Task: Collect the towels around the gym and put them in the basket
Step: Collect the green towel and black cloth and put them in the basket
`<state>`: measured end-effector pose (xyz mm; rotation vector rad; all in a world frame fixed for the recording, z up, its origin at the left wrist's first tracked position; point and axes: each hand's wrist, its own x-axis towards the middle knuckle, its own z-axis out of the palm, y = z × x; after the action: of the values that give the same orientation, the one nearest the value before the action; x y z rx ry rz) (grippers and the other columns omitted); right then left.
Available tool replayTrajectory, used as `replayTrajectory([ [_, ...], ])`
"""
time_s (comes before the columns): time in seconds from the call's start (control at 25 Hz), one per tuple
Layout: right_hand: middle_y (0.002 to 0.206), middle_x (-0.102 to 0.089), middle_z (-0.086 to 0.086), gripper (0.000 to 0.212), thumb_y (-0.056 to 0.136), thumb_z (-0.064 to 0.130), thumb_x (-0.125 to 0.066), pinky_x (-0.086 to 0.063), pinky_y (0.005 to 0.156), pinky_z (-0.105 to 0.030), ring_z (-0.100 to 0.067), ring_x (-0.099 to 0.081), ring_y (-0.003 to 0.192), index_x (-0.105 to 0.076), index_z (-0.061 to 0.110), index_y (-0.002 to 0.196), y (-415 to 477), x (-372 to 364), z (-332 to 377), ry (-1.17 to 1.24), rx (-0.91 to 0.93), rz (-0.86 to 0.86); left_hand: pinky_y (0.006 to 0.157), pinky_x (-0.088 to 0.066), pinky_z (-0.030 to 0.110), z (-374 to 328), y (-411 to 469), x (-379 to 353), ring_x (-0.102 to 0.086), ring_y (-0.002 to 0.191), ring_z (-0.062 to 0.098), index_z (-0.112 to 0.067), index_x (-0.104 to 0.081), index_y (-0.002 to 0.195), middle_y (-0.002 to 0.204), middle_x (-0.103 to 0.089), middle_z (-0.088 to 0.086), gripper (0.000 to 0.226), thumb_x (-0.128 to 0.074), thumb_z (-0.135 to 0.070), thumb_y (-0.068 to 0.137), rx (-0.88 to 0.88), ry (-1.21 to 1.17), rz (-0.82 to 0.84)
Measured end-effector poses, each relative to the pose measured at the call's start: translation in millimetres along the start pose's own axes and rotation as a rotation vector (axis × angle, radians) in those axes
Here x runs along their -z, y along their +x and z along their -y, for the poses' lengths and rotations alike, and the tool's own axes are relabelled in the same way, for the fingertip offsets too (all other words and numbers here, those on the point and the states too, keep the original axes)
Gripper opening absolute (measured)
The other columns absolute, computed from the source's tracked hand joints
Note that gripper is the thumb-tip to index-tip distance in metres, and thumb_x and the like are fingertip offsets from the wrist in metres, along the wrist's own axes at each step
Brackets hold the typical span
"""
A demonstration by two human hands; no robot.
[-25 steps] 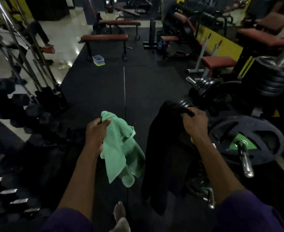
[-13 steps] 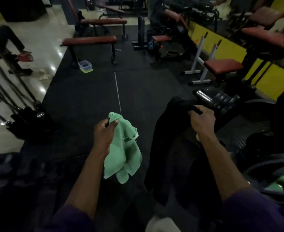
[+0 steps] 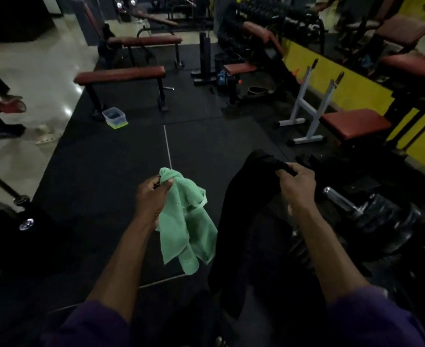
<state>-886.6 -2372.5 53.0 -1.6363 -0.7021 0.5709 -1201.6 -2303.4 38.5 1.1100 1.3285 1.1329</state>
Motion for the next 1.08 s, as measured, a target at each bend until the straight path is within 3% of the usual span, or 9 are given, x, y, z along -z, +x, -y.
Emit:
replayTrajectory([
  [0.24, 0.081, -0.076, 0.009, 0.011, 0.089, 0.017, -0.068, -0.051, 0.053, -0.011, 0.002, -0.071, 0.070, -0.076, 0.024, 0.087, 131.2, -87.6, 13.0, -0.029, 0.002, 0.012, 0.089, -0.057, 0.056, -15.3, 158.4, -52.0, -0.071, 0.099, 0.036, -0.026, -0.077, 0.086, 0.096, -0.076, 0.010, 0.008, -0.070, -0.023, 0.087, 0.016, -0.037, 0.044],
  [0.36, 0.079, -0.077, 0.010, 0.011, 0.085, 0.019, -0.067, -0.051, 0.053, -0.012, 0.001, -0.072, 0.071, -0.076, 0.026, 0.085, 206.3, -138.7, 21.6, -0.034, 0.002, -0.014, 0.091, -0.057, 0.053, -20.4, 250.9, -74.3, -0.071, 0.099, 0.032, -0.025, -0.077, 0.092, 0.098, -0.076, 0.008, 0.008, -0.070, -0.024, 0.087, -0.008, -0.022, 0.057],
  [0.52, 0.080, -0.075, 0.013, 0.014, 0.086, 0.020, -0.069, -0.049, 0.051, -0.008, 0.005, -0.070, 0.070, -0.074, 0.031, 0.079, 299.8, -205.1, 34.3, -0.041, -0.006, -0.055, 0.091, -0.057, 0.052, -37.5, 370.9, -93.7, -0.071, 0.100, 0.034, -0.029, -0.077, 0.085, 0.098, -0.076, 0.009, 0.010, -0.070, -0.022, 0.087, -0.019, -0.032, 0.093],
  [0.72, 0.082, -0.077, 0.010, 0.014, 0.086, 0.020, -0.068, -0.060, 0.066, -0.025, -0.005, -0.074, 0.077, -0.076, 0.031, 0.083, 392.5, -272.9, 49.5, -0.063, 0.013, -0.063, 0.075, -0.059, 0.036, -65.2, 490.4, -117.1, -0.074, 0.093, 0.026, -0.032, -0.077, 0.085, 0.091, -0.077, 0.001, 0.012, -0.070, -0.023, 0.087, -0.032, -0.025, 0.099],
  [0.8, 0.082, -0.077, 0.012, 0.015, 0.086, 0.020, -0.067, -0.062, 0.068, -0.026, -0.004, -0.074, 0.077, -0.076, 0.032, 0.084, 435.5, -299.8, 52.8, -0.048, 0.019, -0.064, 0.075, -0.060, 0.036, -73.3, 542.2, -130.3, -0.074, 0.092, 0.026, -0.029, -0.077, 0.089, 0.092, -0.078, 0.002, 0.010, -0.070, -0.022, 0.087, -0.029, -0.040, 0.111],
  [0.96, 0.084, -0.078, 0.011, 0.015, 0.089, 0.018, -0.068, -0.060, 0.064, -0.023, -0.004, -0.074, 0.076, -0.077, 0.029, 0.089, 529.1, -352.2, 59.2, -0.029, 0.032, -0.038, 0.087, -0.059, 0.051, -87.0, 646.0, -165.2, -0.071, 0.098, 0.035, -0.022, -0.076, 0.091, 0.099, -0.075, 0.014, 0.007, -0.071, -0.020, 0.087, -0.013, -0.053, 0.098],
  [1.08, 0.078, -0.075, 0.019, 0.018, 0.090, 0.017, -0.068, -0.052, 0.054, -0.012, 0.002, -0.072, 0.072, -0.076, 0.032, 0.086, 593.3, -384.8, 64.0, -0.015, 0.039, -0.001, 0.089, -0.058, 0.051, -95.9, 715.1, -191.3, -0.071, 0.099, 0.036, -0.019, -0.076, 0.098, 0.102, -0.075, 0.015, 0.013, -0.071, -0.020, 0.087, -0.012, -0.075, 0.082],
])
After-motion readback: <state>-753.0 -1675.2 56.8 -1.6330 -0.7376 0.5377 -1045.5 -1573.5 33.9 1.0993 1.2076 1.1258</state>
